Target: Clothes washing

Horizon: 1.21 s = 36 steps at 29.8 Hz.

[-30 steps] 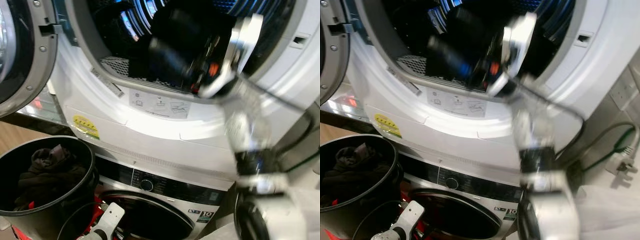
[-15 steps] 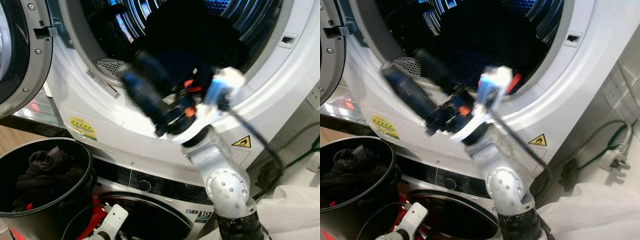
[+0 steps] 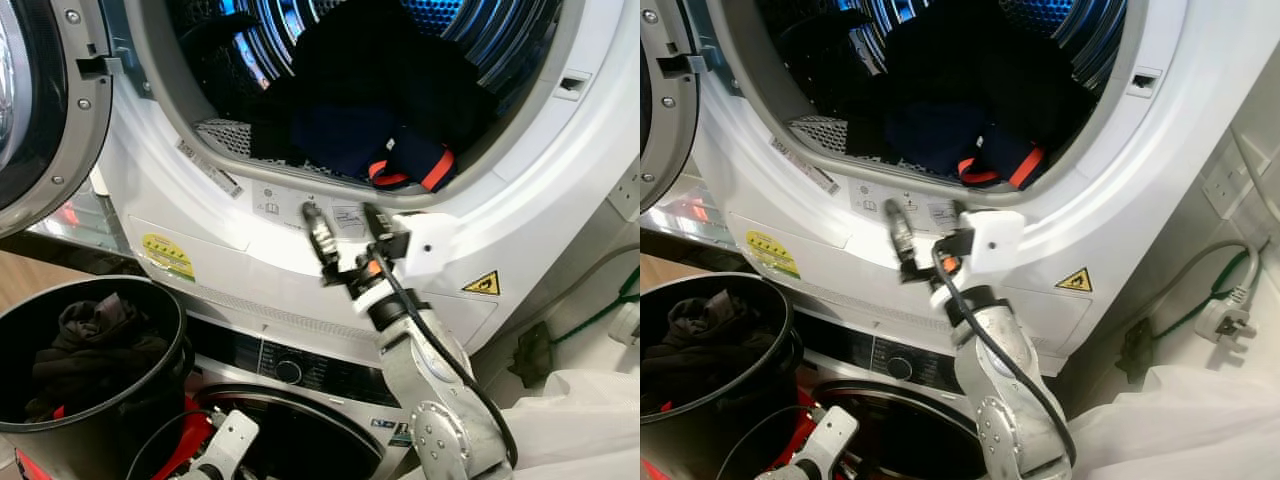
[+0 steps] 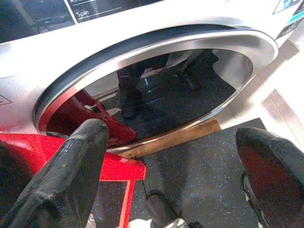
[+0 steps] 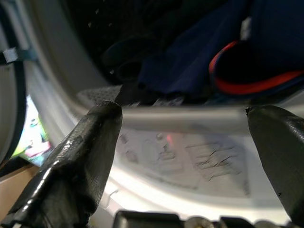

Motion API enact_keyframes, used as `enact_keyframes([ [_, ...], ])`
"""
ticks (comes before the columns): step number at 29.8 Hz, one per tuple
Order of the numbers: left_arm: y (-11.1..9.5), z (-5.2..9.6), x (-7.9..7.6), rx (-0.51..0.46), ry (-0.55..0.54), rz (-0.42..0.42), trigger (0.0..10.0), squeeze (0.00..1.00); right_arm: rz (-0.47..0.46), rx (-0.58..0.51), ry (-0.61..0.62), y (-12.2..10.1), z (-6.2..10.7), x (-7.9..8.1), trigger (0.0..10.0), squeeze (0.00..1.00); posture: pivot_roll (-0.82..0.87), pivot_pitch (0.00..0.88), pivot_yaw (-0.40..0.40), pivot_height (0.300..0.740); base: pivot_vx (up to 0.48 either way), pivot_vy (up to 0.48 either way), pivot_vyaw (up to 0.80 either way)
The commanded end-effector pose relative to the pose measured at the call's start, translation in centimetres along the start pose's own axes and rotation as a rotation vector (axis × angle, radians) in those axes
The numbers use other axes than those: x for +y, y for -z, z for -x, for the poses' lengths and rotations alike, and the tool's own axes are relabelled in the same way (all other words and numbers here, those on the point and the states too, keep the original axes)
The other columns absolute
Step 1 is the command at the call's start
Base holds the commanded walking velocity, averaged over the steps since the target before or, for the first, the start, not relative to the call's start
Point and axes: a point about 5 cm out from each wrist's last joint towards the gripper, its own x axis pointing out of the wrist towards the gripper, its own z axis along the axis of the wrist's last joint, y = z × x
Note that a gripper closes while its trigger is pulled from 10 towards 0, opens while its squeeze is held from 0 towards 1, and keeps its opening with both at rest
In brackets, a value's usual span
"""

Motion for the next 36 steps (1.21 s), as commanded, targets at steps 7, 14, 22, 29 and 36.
enact_keyframes([
  [7, 0.5, 0.2, -0.2, 0.014, 0.018, -0.021, 10.0, 0.0, -0.075, -0.064, -0.01, -1.0, 0.9, 0.4, 10.0, 0.0, 0.07, 0.0, -0.08, 0.74, 0.0, 0.0, 0.0],
  [14, 0.3, 0.1, -0.4, 0.011, 0.03, -0.031, 10.0, 0.0, -0.224, -0.081, 0.056, -1.1, 0.9, -0.1, 10.0, 0.0, 0.07, 0.0, -0.083, 0.74, 0.0, 0.0, 0.0],
  [22, 0.3, 0.0, -0.5, 0.011, 0.031, -0.033, 10.0, 0.0, -0.212, -0.037, 0.042, -0.6, 0.1, -0.1, 10.0, 0.0, 0.08, 0.0, -0.087, 0.74, 0.0, 0.0, 0.0],
  [29, 0.3, 0.0, -0.7, 0.013, 0.026, -0.03, 10.0, 0.0, -0.236, -0.019, -0.022, -0.3, -0.7, 1.0, 10.0, 0.0, 0.1, 0.0, -0.102, 0.74, 0.0, 0.0, 0.0],
  [36, 0.3, 0.0, -0.6, 0.011, 0.023, -0.029, 10.0, 0.0, -0.281, -0.027, -0.087, -0.5, -0.4, 1.5, 10.0, 0.0, 0.1, 0.0, -0.106, 0.74, 0.0, 0.0, 0.0],
])
